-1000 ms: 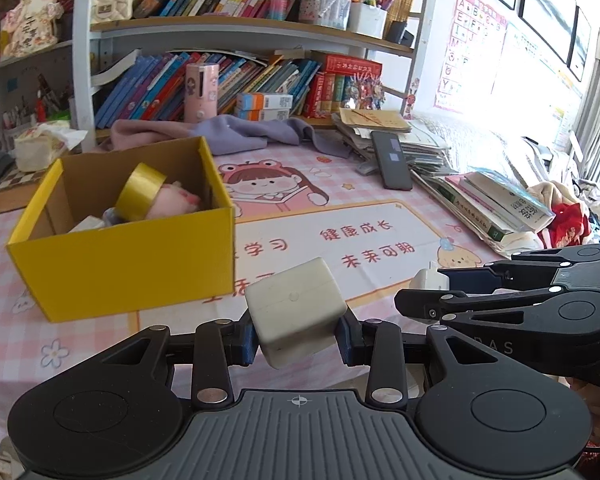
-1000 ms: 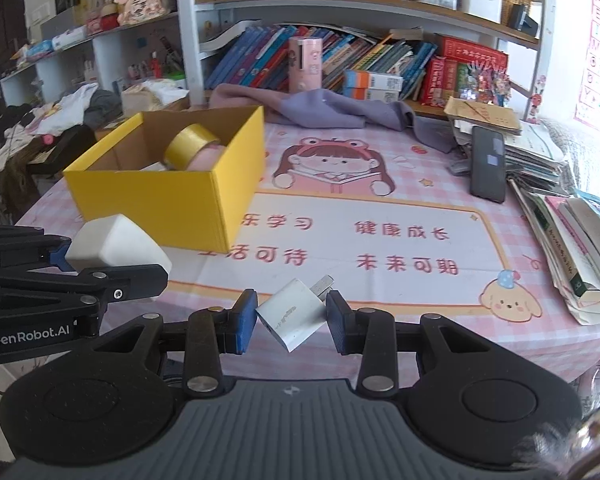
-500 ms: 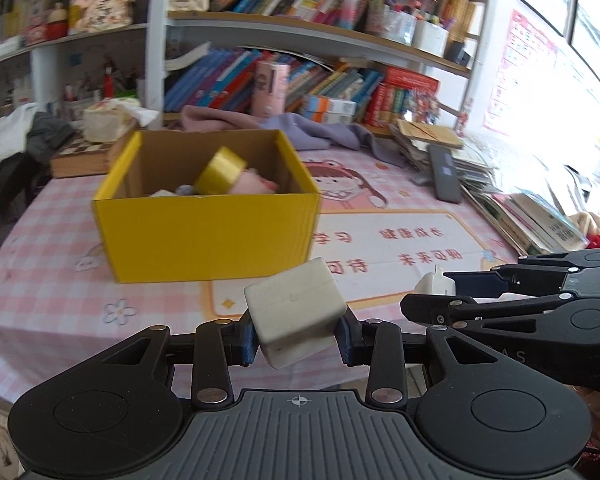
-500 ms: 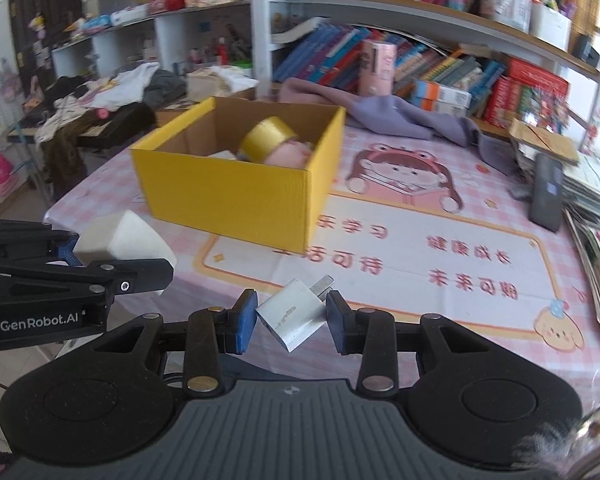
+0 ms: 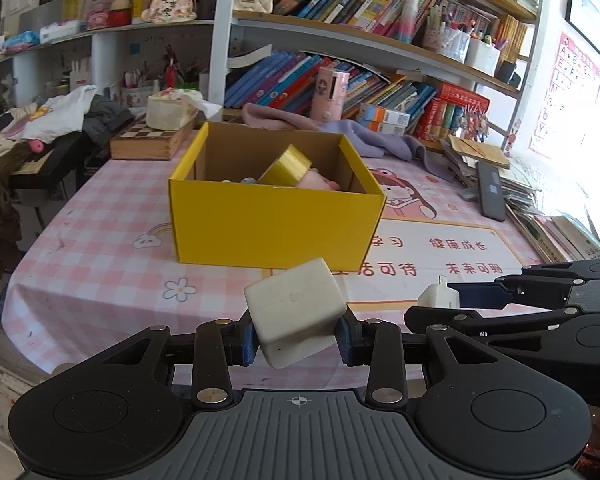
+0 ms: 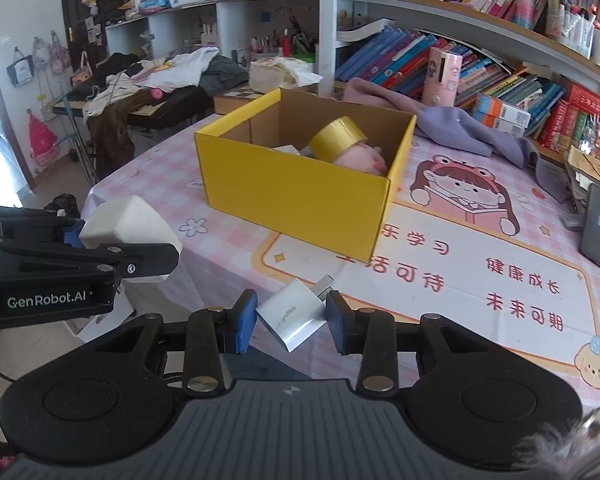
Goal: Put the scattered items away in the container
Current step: 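Carry both chargers to the yellow box with both tools, then open both grippers over the yellow box, releasing both chargers inside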
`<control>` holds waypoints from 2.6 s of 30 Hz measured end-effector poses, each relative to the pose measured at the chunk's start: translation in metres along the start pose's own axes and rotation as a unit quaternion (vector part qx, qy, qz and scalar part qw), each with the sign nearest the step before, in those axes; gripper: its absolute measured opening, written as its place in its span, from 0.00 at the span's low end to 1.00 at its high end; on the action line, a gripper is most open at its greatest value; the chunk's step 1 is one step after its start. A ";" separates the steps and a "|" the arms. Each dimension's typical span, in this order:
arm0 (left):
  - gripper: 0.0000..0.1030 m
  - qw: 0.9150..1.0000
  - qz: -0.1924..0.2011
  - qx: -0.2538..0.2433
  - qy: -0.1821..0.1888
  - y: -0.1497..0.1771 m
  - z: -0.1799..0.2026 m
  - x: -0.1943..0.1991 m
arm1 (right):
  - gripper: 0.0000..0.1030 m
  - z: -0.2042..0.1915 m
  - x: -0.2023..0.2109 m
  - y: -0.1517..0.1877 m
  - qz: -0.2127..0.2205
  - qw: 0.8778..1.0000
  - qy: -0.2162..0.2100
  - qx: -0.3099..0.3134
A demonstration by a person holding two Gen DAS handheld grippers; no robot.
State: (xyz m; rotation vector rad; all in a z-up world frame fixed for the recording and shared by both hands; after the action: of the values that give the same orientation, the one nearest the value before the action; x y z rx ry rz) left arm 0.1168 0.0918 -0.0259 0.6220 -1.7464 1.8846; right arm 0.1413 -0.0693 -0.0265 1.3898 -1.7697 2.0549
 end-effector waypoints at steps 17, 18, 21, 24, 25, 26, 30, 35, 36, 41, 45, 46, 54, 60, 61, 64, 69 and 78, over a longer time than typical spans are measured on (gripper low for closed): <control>0.35 0.999 0.023 -0.002 -0.042 -0.028 -0.013 -0.013 | 0.35 0.001 -0.028 -0.040 0.038 0.998 -0.034 0.037; 0.35 0.999 0.026 -0.005 -0.043 -0.033 -0.013 -0.015 | 0.35 0.004 -0.031 -0.046 0.042 0.998 -0.035 0.039; 0.35 0.998 0.039 -0.017 -0.049 -0.054 -0.012 -0.025 | 0.35 0.014 -0.039 -0.067 0.059 0.997 -0.038 0.043; 0.35 0.997 0.054 -0.026 -0.055 -0.077 -0.011 -0.036 | 0.35 0.027 -0.047 -0.092 0.080 0.995 -0.042 0.043; 0.35 0.996 0.058 -0.028 -0.057 -0.085 -0.011 -0.041 | 0.35 0.032 -0.050 -0.099 0.086 0.994 -0.043 0.043; 0.35 0.996 0.061 -0.029 -0.059 -0.093 -0.010 -0.046 | 0.35 0.036 -0.053 -0.107 0.090 0.994 -0.044 0.043; 0.35 0.995 0.066 -0.029 -0.064 -0.118 -0.008 -0.067 | 0.35 0.055 -0.070 -0.132 0.095 0.993 -0.049 0.044; 0.35 0.996 0.053 -0.032 -0.071 -0.137 -0.003 -0.102 | 0.35 0.075 -0.102 -0.152 0.076 0.994 -0.056 0.048; 0.35 0.996 0.046 -0.032 -0.071 -0.139 -0.003 -0.110 | 0.35 0.078 -0.111 -0.154 0.067 0.995 -0.059 0.049; 0.35 0.997 0.003 -0.031 -0.077 -0.143 -0.009 -0.150 | 0.35 0.095 -0.154 -0.159 0.018 0.996 -0.079 0.047; 0.35 0.996 -0.041 -0.027 -0.073 -0.141 -0.016 -0.181 | 0.35 0.103 -0.181 -0.157 -0.018 0.994 -0.093 0.053; 0.35 0.996 -0.053 -0.022 -0.071 -0.139 -0.019 -0.187 | 0.35 0.104 -0.185 -0.155 -0.027 0.993 -0.096 0.057; 0.35 0.990 -0.120 0.023 -0.072 -0.126 -0.037 -0.230 | 0.35 0.102 -0.215 -0.147 -0.083 0.986 -0.115 0.087; 0.36 0.988 -0.142 0.018 -0.060 -0.121 -0.037 -0.242 | 0.35 0.102 -0.222 -0.146 -0.093 0.985 -0.118 0.087; 0.36 0.988 -0.144 0.016 -0.059 -0.120 -0.036 -0.242 | 0.35 0.102 -0.223 -0.147 -0.094 0.985 -0.118 0.086; 0.36 0.987 -0.146 0.015 -0.060 -0.120 -0.037 -0.244 | 0.35 0.101 -0.224 -0.147 -0.094 0.985 -0.115 0.085; 0.49 0.988 -0.138 0.018 -0.064 -0.124 -0.036 -0.240 | 0.37 0.099 -0.223 -0.147 -0.091 0.987 -0.105 0.081; 0.78 0.995 -0.045 0.000 -0.086 -0.142 -0.025 -0.194 | 0.45 0.106 -0.185 -0.151 -0.035 0.995 -0.076 0.051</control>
State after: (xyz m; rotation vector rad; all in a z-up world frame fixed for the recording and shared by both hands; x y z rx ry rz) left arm 0.3563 0.1158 -0.0406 0.8712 -1.7921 1.8156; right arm 0.3975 -0.0222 -0.0482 1.6534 -1.6635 2.0794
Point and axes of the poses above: each gripper's, at about its wrist camera, not at the fingertips, and x roughly against the way its jaws point, z to its right, y to its underside, the point moved 4 cm from there along -x, roughly the way its jaws point, and after that the axes turned 6 degrees about -y, right-handed, at the moved point
